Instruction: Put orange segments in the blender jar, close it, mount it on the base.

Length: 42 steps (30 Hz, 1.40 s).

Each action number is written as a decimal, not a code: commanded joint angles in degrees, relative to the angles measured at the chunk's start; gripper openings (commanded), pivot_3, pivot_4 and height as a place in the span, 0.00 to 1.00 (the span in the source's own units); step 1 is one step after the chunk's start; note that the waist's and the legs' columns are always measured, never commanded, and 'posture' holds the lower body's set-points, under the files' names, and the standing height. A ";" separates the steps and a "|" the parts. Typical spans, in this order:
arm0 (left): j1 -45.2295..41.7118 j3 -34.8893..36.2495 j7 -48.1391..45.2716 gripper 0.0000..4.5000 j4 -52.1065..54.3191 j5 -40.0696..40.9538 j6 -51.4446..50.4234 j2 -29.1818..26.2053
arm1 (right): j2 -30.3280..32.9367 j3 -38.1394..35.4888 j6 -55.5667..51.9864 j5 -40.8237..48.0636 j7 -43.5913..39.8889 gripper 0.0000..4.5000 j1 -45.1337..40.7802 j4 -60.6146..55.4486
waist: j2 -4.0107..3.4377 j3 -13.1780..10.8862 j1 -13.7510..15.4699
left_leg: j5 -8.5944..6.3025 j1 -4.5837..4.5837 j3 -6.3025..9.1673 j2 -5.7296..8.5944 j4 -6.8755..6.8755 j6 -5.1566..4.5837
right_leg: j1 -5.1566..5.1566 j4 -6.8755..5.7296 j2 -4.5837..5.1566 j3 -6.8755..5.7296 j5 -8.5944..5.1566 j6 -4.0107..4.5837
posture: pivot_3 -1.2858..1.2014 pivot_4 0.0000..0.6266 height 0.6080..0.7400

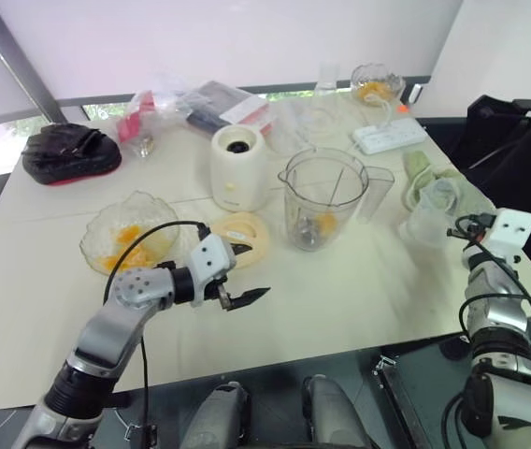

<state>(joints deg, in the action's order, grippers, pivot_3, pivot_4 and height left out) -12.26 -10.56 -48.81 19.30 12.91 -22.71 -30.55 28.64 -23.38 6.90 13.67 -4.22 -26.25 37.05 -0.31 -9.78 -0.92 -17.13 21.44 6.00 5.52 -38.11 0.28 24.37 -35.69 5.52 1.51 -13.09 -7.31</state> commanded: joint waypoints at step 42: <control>-0.82 -1.93 1.01 1.00 -1.92 -2.53 5.21 0.93 | 17.19 26.77 -3.84 -26.36 -21.46 0.02 -24.77 -24.53 | -0.08 -0.09 0.24 | 0.05 0.22 -0.09 -0.02 0.05 0.11 | 0.21 0.15 0.03 -0.06 0.00 -0.01 | 0.52 0.24 1.00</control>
<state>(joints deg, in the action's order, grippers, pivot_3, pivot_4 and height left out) -12.97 -12.76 -48.19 15.48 10.55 -18.21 -29.40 44.52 4.19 1.09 -11.75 -26.09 -48.37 13.25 -0.39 -9.86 -0.68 -17.08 21.65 5.92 5.49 -38.07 0.38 24.58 -35.55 5.55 1.45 -13.09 -7.32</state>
